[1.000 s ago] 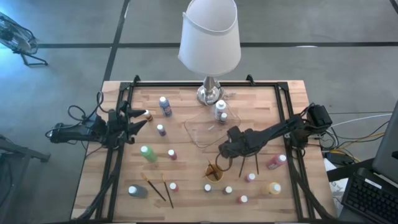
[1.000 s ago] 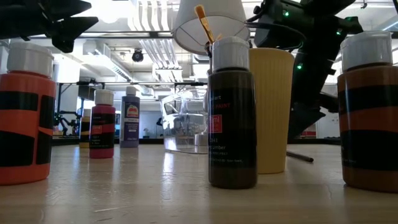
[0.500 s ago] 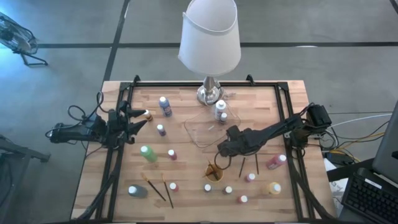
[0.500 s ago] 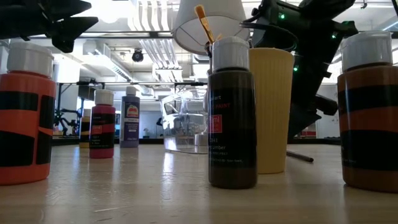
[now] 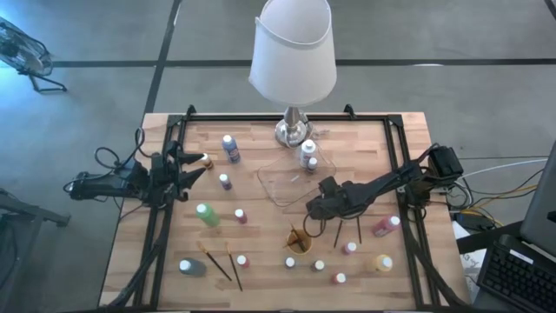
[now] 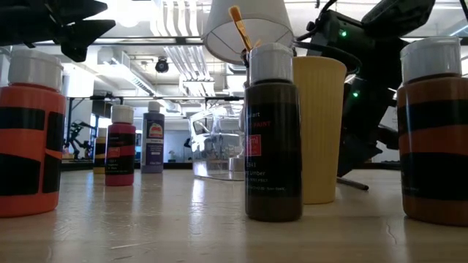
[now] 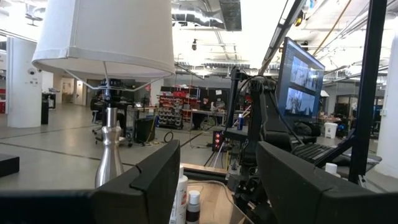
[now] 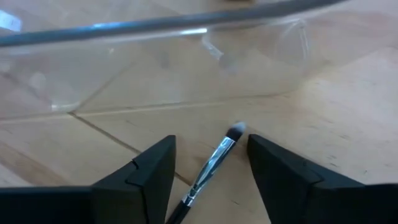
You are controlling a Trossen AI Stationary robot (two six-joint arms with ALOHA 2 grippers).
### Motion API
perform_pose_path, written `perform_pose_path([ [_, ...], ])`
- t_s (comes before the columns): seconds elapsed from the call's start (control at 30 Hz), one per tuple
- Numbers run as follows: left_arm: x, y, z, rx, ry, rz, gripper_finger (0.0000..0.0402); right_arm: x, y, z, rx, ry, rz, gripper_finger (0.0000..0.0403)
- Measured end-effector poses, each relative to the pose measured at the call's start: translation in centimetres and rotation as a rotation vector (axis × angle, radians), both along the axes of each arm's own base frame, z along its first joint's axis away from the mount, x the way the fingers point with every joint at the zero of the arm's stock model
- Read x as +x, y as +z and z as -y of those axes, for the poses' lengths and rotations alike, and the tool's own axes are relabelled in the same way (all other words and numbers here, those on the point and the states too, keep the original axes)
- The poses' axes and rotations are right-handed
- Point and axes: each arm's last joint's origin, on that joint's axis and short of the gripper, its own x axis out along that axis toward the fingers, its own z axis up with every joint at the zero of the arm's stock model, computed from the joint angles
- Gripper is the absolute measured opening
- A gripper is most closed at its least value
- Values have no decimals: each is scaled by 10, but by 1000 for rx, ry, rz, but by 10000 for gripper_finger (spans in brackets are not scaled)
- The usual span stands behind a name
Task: Pick & Place Paint Supplies
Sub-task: Put the black paint brush into the yellow cup
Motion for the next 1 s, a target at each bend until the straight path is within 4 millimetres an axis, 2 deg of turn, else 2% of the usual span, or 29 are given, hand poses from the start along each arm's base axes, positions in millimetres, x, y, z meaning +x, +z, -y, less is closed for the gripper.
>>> perform_pose_path([
  [0.33, 0, 0, 0, 0, 0, 0, 218, -1, -1, 1, -9, -4, -5, 160],
  [1.0, 0, 0, 0, 0, 0, 0, 218, -6, -5, 4, -22, -17, -15, 23],
])
